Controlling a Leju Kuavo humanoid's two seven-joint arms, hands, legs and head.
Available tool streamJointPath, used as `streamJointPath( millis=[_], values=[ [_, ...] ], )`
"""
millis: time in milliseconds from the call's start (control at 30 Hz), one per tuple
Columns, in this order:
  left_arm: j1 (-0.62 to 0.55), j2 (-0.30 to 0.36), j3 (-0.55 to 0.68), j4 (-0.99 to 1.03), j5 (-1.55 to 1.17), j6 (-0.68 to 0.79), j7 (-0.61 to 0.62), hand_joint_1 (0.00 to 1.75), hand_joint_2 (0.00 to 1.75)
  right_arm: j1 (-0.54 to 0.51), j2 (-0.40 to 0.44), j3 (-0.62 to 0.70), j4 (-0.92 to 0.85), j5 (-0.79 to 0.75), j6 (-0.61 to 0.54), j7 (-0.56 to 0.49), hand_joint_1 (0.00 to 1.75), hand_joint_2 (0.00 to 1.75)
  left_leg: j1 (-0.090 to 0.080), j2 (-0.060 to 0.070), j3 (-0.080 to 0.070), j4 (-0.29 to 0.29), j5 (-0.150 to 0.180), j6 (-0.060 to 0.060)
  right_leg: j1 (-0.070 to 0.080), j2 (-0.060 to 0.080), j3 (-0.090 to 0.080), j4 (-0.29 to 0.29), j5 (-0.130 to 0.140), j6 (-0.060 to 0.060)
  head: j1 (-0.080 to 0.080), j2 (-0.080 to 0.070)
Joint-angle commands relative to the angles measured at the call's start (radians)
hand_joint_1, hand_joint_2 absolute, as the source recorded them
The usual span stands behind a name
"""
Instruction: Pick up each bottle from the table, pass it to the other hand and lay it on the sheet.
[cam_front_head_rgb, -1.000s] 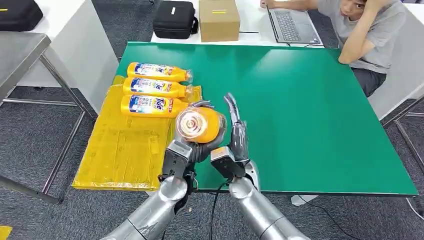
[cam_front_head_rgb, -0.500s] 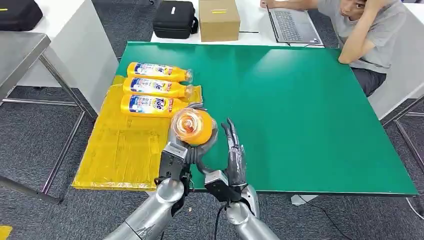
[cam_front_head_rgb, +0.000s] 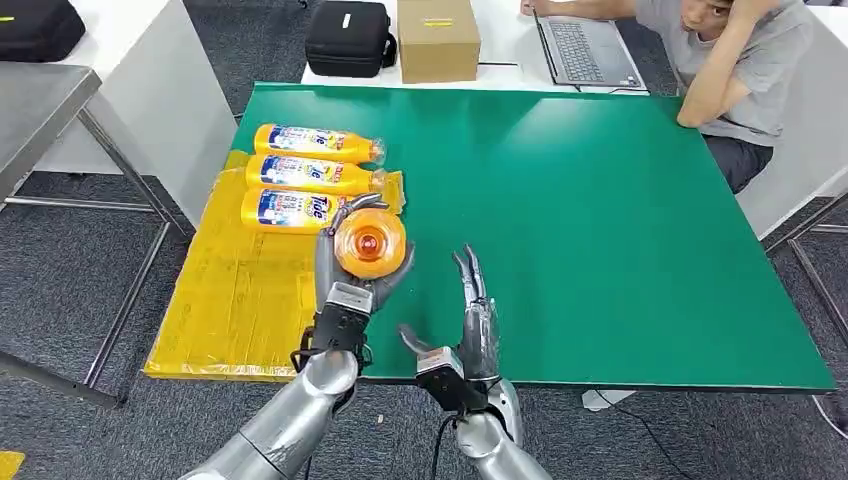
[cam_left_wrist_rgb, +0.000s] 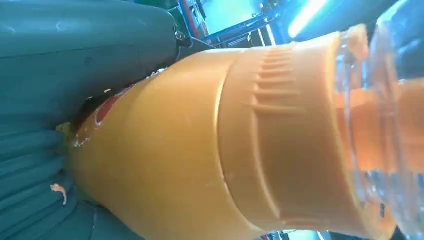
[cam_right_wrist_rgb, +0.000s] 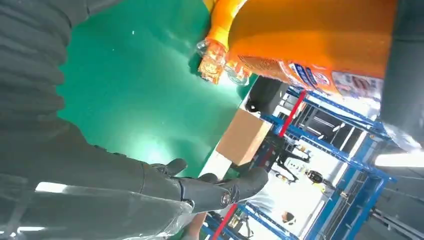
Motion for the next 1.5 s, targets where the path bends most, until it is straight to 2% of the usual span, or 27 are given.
streamJointPath(
  millis=[33, 67, 100, 133, 167, 233, 267, 300, 333, 367, 433, 500, 533, 567, 600, 633, 733, 800, 900, 967, 1000, 1067, 1133, 1200, 1333, 1400, 1500],
  values=[
    [-0.048, -0.031, 0.352, 0.106, -0.541, 0.009, 0.002, 1.75, 1.75, 0.019, -0.009, -0.021, -0.027, 0.004, -0.002, 0.001, 0.0, 1.75, 0.001, 0.003, 0.008, 0.0, -0.003, -0.002, 0.001, 0.002, 0.007, 0.0, -0.003, -0.002, 0.0, 0.0],
    [-0.052, -0.036, 0.411, 0.118, -0.672, 0.009, 0.002, 1.75, 1.75, 0.019, -0.012, -0.019, -0.028, -0.001, -0.002, 0.001, 0.0, 1.75, 0.001, 0.002, 0.004, 0.0, -0.002, -0.001, 0.001, 0.001, 0.004, 0.0, -0.001, -0.001, 0.0, 0.0],
    [-0.059, -0.07, 0.543, 0.144, -0.892, 0.009, 0.002, 1.75, 1.75, 0.02, -0.013, -0.024, -0.03, 0.0, -0.002, 0.001, 0.0, 1.75, 0.001, 0.003, 0.007, 0.0, -0.003, -0.002, 0.001, 0.002, 0.007, 0.0, -0.003, -0.002, 0.0, 0.0],
    [-0.05, -0.072, 0.593, 0.118, -1.004, 0.009, 0.018, 1.75, 1.75, 0.02, -0.014, -0.026, -0.032, -0.001, -0.002, 0.001, 0.0, 1.75, 0.001, 0.003, 0.01, 0.001, -0.004, -0.003, 0.001, 0.002, 0.009, 0.001, -0.004, -0.002, 0.0, 0.0],
    [-0.055, -0.069, 0.639, 0.107, -1.199, 0.009, 0.102, 1.75, 1.75, 0.02, -0.015, -0.026, -0.032, -0.014, -0.002, 0.001, 0.0, 1.75, 0.001, 0.003, 0.006, 0.0, -0.003, -0.002, 0.001, 0.002, 0.006, 0.0, -0.002, -0.002, 0.0, 0.0],
    [-0.074, -0.024, 0.605, 0.133, -1.436, 0.009, 0.314, 1.75, 1.75, 0.023, -0.019, -0.038, -0.035, -0.023, -0.002, 0.001, 0.0, 1.75, 0.001, 0.003, 0.005, 0.0, -0.002, -0.002, 0.001, 0.002, 0.005, 0.0, -0.001, -0.002, 0.0, 0.0],
    [-0.088, -0.001, 0.578, 0.171, -1.46, 0.009, 0.376, 1.75, 1.75, 0.024, -0.019, -0.045, -0.033, -0.026, -0.002, 0.001, 0.0, 1.75, 0.0, 0.002, 0.003, 0.0, -0.001, -0.001, 0.0, 0.002, 0.003, 0.0, -0.001, -0.001, 0.0, 0.0],
    [-0.088, -0.001, 0.578, 0.171, -1.46, 0.009, 0.376, 1.75, 1.75, 0.024, -0.019, -0.045, -0.033, -0.026, -0.002, 0.001, 0.0, 1.75, 0.001, 0.003, 0.007, 0.0, -0.003, -0.002, 0.001, 0.002, 0.006, 0.0, -0.002, -0.002, 0.0, 0.0],
    [-0.109, 0.047, 0.474, 0.217, -1.473, 0.009, 0.497, 1.75, 1.75, 0.025, -0.022, -0.05, -0.03, -0.028, -0.002, 0.001, 0.0, 1.75, 0.0, 0.004, 0.007, -0.001, -0.002, -0.002, 0.001, 0.002, 0.006, 0.0, -0.002, -0.002, 0.0, 0.0],
    [-0.137, 0.066, 0.417, 0.288, -1.473, 0.009, 0.563, 1.75, 1.75, 0.025, -0.025, -0.051, -0.026, -0.04, -0.002, 0.001, 0.0, 1.75, 0.001, 0.004, 0.01, -0.001, -0.003, -0.003, 0.001, 0.002, 0.008, 0.0, -0.003, -0.002, 0.0, 0.0],
    [-0.148, 0.072, 0.383, 0.327, -1.473, 0.009, 0.601, 1.75, 1.75, 0.025, -0.03, -0.042, -0.026, -0.05, -0.002, 0.001, 0.0, 1.75, 0.001, 0.004, 0.014, 0.0, -0.005, -0.004, 0.002, 0.003, 0.011, 0.002, -0.005, -0.004, 0.0, 0.0],
    [-0.149, 0.071, 0.362, 0.354, -1.473, 0.009, 0.627, 1.75, 1.75, 0.027, -0.031, -0.04, -0.028, -0.053, -0.002, 0.001, 0.0, 1.75, 0.001, 0.0, 0.009, -0.001, -0.002, -0.002, 0.001, -0.001, 0.008, -0.001, -0.003, -0.002, 0.0, 0.0],
    [-0.159, 0.071, 0.347, 0.381, -1.473, 0.009, 0.648, 1.75, 1.75, 0.028, -0.033, -0.035, -0.028, -0.058, -0.002, 0.001, 0.0, 1.75, 0.001, -0.001, 0.013, -0.002, -0.004, -0.003, 0.001, -0.001, 0.013, 0.0, -0.005, -0.003, 0.0, 0.0],
    [-0.184, 0.076, 0.308, 0.456, -1.473, 0.009, 0.699, 1.75, 1.75, 0.024, -0.036, -0.019, -0.026, -0.073, -0.002, 0.001, 0.0, 1.75, 0.001, 0.002, 0.008, -0.001, -0.002, -0.002, 0.001, 0.001, 0.007, -0.001, -0.002, -0.002, 0.0, 0.0],
    [-0.192, 0.071, 0.308, 0.492, -1.472, 0.009, 0.707, 1.75, 1.75, 0.022, -0.038, -0.016, -0.025, -0.075, -0.002, 0.001, 0.0, 1.75, 0.001, 0.002, 0.011, -0.001, -0.003, -0.002, 0.001, 0.002, 0.01, 0.0, -0.004, -0.002, 0.0, 0.0],
    [-0.192, 0.071, 0.308, 0.492, -1.472, 0.009, 0.707, 1.75, 1.75, 0.022, -0.038, -0.016, -0.025, -0.075, -0.002, 0.001, 0.0, 1.75, 0.001, 0.002, 0.005, -0.001, -0.001, -0.001, 0.001, 0.002, 0.004, -0.001, -0.001, -0.001, 0.0, 0.0],
    [-0.192, 0.071, 0.308, 0.492, -1.472, 0.009, 0.707, 1.75, 1.75, 0.022, -0.038, -0.016, -0.025, -0.075, -0.002, 0.001, 0.0, 1.75, 0.001, 0.001, 0.009, -0.001, -0.003, -0.002, 0.001, 0.001, 0.008, 0.0, -0.003, -0.002, 0.0, 0.0],
    [-0.192, 0.071, 0.308, 0.492, -1.472, 0.009, 0.707, 1.75, 1.75, 0.022, -0.038, -0.016, -0.025, -0.075, -0.002, 0.001, 0.0, 1.75, 0.0, 0.002, 0.004, -0.001, -0.001, -0.001, 0.0, 0.003, 0.003, 0.0, -0.001, -0.001, 0.0, 0.0],
    [-0.192, 0.071, 0.308, 0.492, -1.472, 0.009, 0.707, 1.75, 1.75, 0.022, -0.038, -0.016, -0.025, -0.075, -0.002, 0.001, 0.0, 1.75, 0.001, 0.002, 0.004, -0.001, -0.001, -0.002, 0.001, 0.002, 0.004, 0.0, -0.001, -0.001, 0.0, 0.0],
    [-0.214, 0.075, 0.294, 0.545, -1.473, 0.001, 0.75, 1.75, 1.75, 0.014, -0.041, -0.005, -0.017, -0.091, -0.002, 0.001, 0.0, 1.75, 0.001, 0.002, 0.01, 0.0, -0.004, -0.003, 0.001, 0.002, 0.009, 0.001, -0.004, -0.003, 0.0, 0.0],
    [-0.227, 0.08, 0.279, 0.57, -1.473, -0.016, 0.778, 1.75, 1.75, 0.011, -0.043, -0.003, -0.015, -0.092, -0.002, 0.001, 0.0, 1.75, 0.001, 0.002, 0.006, 0.0, -0.002, -0.002, 0.001, 0.002, 0.005, 0.0, -0.002, -0.002, 0.0, 0.0],
    [-0.251, 0.089, 0.238, 0.621, -1.473, -0.092, 0.827, 1.75, 1.75, 0.002, -0.044, 0.001, -0.005, -0.105, -0.002, 0.001, 0.0, 1.75, 0.001, 0.003, 0.01, 0.0, -0.004, -0.003, 0.001, 0.002, 0.008, 0.001, -0.004, -0.003, 0.0, 0.0],
    [-0.268, 0.088, 0.237, 0.665, -1.473, -0.225, 0.855, 1.75, 1.75, -0.008, -0.05, 0.01, 0.001, -0.124, -0.002, 0.001, 0.0, 1.75, 0.001, 0.003, 0.008, 0.0, -0.003, -0.002, 0.001, 0.003, 0.007, 0.001, -0.003, -0.002, 0.0, 0.0],
    [-0.267, 0.092, 0.242, 0.672, -1.472, -0.279, 0.858, 1.75, 1.75, -0.011, -0.054, 0.011, 0.003, -0.128, -0.002, 0.001, 0.0, 1.75, 0.001, 0.003, 0.005, -0.001, -0.001, -0.002, 0.001, 0.003, 0.004, 0.0, -0.001, -0.001, 0.0, 0.0],
    [-0.252, 0.104, 0.231, 0.677, -1.472, -0.317, 0.88, 1.75, 1.75, -0.006, -0.062, 0.02, 0.002, -0.133, -0.002, 0.001, 0.0, 1.75, 0.001, 0.005, 0.012, 0.0, -0.005, -0.003, 0.001, 0.004, 0.01, 0.001, -0.004, -0.003, 0.0, 0.0],
    [-0.249, 0.104, 0.232, 0.681, -1.468, -0.35, 0.893, 1.75, 1.75, -0.007, -0.065, 0.031, 0.003, -0.14, -0.002, 0.001, 0.0, 1.75, 0.001, 0.003, 0.005, -0.001, -0.002, -0.002, 0.001, 0.003, 0.004, 0.0, -0.001, -0.001, 0.0, 0.0],
    [-0.242, 0.111, 0.241, 0.689, -1.466, -0.396, 0.901, 1.75, 1.75, -0.013, -0.066, 0.042, 0.009, -0.146, -0.002, 0.001, 0.0, 1.75, 0.001, 0.004, 0.009, 0.0, -0.003, -0.002, 0.001, 0.004, 0.007, 0.0, -0.003, -0.002, 0.0, 0.0]
  ],
)
